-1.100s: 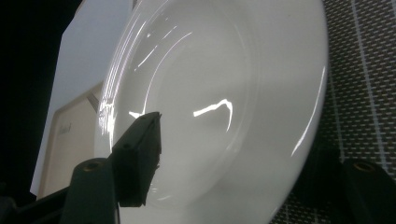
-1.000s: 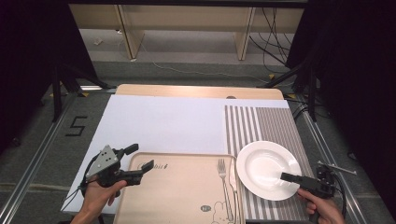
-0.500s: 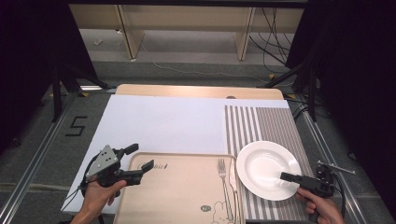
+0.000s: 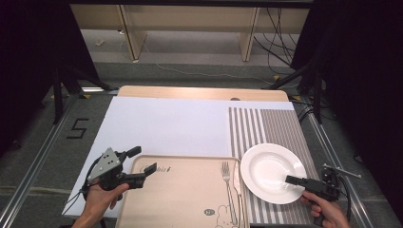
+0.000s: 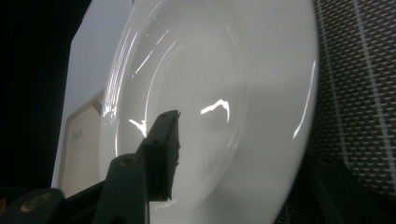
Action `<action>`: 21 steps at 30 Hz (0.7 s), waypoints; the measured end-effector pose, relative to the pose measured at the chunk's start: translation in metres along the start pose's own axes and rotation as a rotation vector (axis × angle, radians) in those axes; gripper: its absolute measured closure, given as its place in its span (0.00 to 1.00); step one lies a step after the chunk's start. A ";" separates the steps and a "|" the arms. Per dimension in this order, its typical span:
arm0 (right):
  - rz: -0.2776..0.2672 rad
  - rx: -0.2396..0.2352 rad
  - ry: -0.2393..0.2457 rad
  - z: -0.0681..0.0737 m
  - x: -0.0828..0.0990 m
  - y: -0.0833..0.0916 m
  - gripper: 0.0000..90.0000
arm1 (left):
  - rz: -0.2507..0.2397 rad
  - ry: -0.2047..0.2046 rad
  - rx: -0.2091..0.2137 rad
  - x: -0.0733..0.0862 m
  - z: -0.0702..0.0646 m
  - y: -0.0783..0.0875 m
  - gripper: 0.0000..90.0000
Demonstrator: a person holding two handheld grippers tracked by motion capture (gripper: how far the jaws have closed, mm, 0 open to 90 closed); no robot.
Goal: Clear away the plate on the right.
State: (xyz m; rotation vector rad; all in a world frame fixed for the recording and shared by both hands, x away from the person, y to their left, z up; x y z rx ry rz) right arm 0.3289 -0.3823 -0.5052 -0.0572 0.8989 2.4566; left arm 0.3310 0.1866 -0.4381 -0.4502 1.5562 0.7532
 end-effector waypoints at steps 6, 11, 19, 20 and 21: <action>-0.011 0.022 0.000 -0.003 -0.001 -0.001 0.66 | 0.002 -0.001 0.000 0.000 0.000 0.000 0.19; -0.020 0.017 -0.029 -0.003 -0.001 -0.002 0.71 | 0.001 0.015 0.001 0.001 0.000 0.000 0.19; -0.017 0.039 -0.084 -0.003 -0.001 -0.002 0.78 | 0.001 0.004 0.001 0.001 0.001 0.000 0.19; -0.013 0.038 -0.082 -0.003 -0.001 -0.002 0.78 | 0.002 0.005 0.001 0.001 0.001 0.000 0.19; -0.005 0.032 -0.069 -0.004 -0.001 -0.001 0.79 | 0.002 0.004 0.001 0.001 0.001 0.000 0.19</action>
Point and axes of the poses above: each handheld gripper's, and its own axes: y roughly backward along the jaws, x roughly out of its underside, z roughly to its left, the point moved 3 cm from there along -y, roughly forward along the jaws, and after that the axes turned 6 degrees about -y, right-handed, at the moved point
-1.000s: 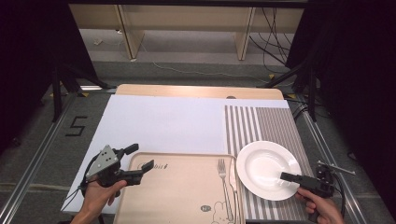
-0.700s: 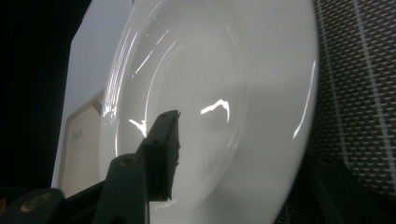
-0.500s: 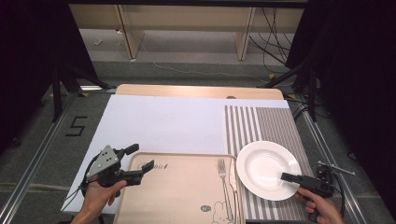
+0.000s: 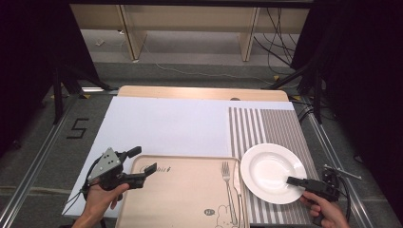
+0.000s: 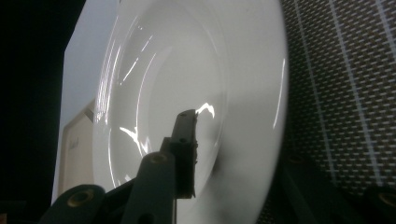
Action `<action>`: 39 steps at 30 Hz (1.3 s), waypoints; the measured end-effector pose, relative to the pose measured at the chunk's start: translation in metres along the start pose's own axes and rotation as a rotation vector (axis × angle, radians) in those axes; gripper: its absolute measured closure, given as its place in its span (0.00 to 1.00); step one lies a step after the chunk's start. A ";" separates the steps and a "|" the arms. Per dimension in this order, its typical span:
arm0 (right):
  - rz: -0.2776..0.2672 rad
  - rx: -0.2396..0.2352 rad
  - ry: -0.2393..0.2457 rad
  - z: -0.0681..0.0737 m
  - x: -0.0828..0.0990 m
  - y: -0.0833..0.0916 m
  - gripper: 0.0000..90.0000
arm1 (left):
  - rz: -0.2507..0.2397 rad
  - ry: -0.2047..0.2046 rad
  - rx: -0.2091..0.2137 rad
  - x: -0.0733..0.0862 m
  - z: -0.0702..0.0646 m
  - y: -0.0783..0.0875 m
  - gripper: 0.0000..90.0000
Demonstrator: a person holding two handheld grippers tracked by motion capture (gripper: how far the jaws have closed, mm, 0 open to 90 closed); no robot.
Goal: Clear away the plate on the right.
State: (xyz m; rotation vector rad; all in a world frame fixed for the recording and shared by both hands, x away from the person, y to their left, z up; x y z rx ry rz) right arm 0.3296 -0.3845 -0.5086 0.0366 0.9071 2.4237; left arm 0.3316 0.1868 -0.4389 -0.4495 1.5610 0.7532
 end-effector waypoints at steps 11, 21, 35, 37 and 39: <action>0.001 0.021 0.016 -0.004 0.000 0.001 0.86 | 0.000 -0.001 0.000 0.000 0.000 0.000 0.19; -0.007 -0.009 -0.063 -0.003 0.001 0.001 0.89 | 0.003 0.001 0.000 0.000 0.000 -0.001 0.19; -0.055 -0.046 -0.116 0.002 0.000 0.002 0.91 | 0.004 0.003 0.000 0.001 0.000 0.000 0.19; -0.023 -0.050 -0.088 -0.001 0.001 0.004 0.91 | 0.004 0.000 0.000 0.000 0.000 0.000 0.19; -0.013 -0.057 -0.097 -0.001 0.001 0.005 0.91 | 0.005 0.000 0.001 0.001 0.000 -0.001 0.19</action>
Point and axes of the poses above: each handheld gripper's, and its own axes: y roughly backward along the jaws, x roughly out of its underside, z roughly to its left, the point moved 3 cm from there along -y, roughly forward along the jaws, and after that the axes turned 6 degrees about -y, right-handed, at the moved point
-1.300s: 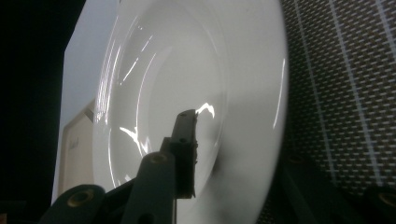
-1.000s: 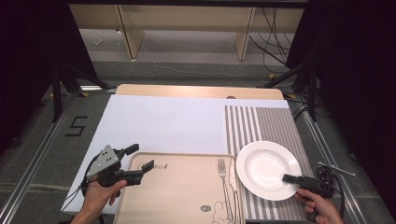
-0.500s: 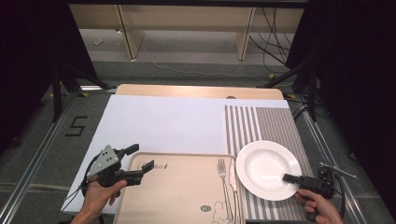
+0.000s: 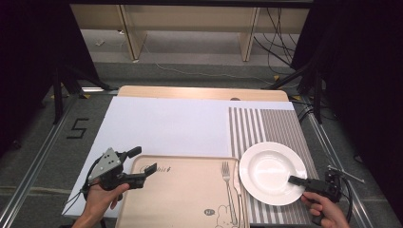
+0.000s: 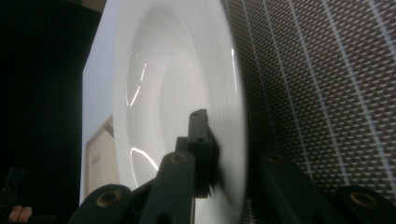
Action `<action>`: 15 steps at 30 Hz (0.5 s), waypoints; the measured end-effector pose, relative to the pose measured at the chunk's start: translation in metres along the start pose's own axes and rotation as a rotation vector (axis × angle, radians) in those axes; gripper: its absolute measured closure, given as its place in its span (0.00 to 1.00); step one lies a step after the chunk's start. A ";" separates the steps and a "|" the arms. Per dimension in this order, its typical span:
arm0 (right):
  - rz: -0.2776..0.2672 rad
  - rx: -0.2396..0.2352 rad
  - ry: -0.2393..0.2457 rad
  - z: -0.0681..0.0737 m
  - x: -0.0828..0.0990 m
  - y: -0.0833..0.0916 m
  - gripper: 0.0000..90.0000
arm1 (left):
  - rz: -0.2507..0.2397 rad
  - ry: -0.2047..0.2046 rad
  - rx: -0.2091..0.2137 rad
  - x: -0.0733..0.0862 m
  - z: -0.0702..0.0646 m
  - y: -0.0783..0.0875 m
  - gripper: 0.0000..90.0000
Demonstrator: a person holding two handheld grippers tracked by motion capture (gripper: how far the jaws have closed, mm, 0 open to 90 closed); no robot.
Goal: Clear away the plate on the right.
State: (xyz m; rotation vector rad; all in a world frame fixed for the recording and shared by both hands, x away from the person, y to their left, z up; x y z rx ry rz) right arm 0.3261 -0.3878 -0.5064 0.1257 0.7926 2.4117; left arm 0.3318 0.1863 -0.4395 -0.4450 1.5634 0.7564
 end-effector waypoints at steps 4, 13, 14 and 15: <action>-0.006 0.005 0.004 -0.001 0.001 0.000 0.91 | 0.002 0.003 0.002 0.000 0.000 0.000 0.19; -0.037 0.006 -0.007 0.001 0.001 0.004 0.91 | -0.006 0.003 0.002 0.000 0.000 0.000 0.19; -0.044 -0.003 -0.009 0.001 0.000 0.005 0.91 | 0.000 0.002 -0.002 0.000 0.000 0.000 0.19; -0.057 0.001 -0.014 0.000 0.001 0.005 0.91 | 0.000 0.002 -0.002 0.000 0.000 0.000 0.19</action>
Point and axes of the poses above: each handheld gripper's, and its own axes: y roughly backward along the jaws, x roughly out of its underside, z roughly to its left, the point moved 3 cm from there along -y, roughly forward along the jaws, and after that the axes turned 6 degrees about -y, right-handed, at the moved point
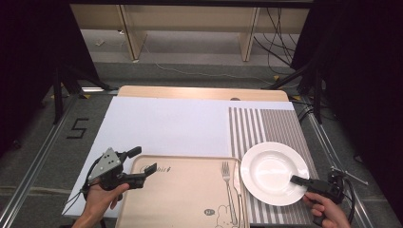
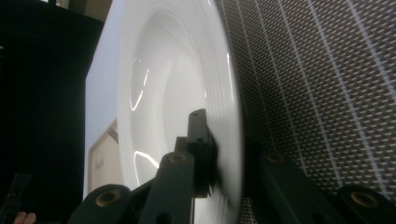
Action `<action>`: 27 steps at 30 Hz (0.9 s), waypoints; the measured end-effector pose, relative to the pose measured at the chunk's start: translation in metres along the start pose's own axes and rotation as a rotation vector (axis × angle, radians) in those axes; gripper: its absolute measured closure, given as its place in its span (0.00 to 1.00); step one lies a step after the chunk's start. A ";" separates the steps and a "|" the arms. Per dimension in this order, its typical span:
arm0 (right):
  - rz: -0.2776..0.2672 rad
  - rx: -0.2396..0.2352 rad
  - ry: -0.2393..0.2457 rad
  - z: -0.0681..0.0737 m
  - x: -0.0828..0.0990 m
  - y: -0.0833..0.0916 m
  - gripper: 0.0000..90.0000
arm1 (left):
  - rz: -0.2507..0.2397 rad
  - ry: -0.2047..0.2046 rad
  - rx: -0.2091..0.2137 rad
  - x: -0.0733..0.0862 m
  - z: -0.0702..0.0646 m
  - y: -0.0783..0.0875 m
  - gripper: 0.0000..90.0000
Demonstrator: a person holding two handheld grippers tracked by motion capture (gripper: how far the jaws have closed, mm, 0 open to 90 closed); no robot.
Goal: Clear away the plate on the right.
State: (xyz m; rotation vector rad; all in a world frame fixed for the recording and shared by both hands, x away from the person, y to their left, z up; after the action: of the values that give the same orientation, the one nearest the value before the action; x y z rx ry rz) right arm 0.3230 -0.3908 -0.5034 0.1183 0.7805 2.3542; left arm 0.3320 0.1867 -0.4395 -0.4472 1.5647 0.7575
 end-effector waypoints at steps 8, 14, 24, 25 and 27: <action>-0.054 -0.067 -0.044 0.007 0.001 0.003 0.91 | -0.007 0.005 0.001 0.000 0.001 0.000 0.19; -0.035 -0.084 0.009 0.016 0.006 0.005 0.91 | 0.002 0.002 -0.009 0.000 0.001 0.000 0.19; 0.014 -0.132 0.025 0.031 0.016 -0.003 0.91 | -0.008 0.004 -0.002 0.000 0.001 0.000 0.19; 0.021 -0.137 0.037 0.032 0.017 -0.004 0.91 | -0.006 0.003 -0.003 0.000 0.001 0.000 0.19; 0.038 -0.140 0.035 0.035 0.019 -0.006 0.91 | 0.002 0.005 -0.009 0.000 0.002 0.001 0.19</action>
State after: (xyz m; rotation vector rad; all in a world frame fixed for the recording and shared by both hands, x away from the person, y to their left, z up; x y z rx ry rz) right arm 0.3207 -0.3580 -0.4798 0.0333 0.6330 2.4447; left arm 0.3328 0.1882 -0.4397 -0.4552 1.5671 0.7657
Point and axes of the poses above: each handheld gripper's, and its own axes: y roughly backward along the jaws, x roughly out of its underside, z roughly to its left, the point moved 3 cm from there along -y, roughly forward along the jaws, and after that the axes turned 6 degrees about -y, right-handed, at the moved point
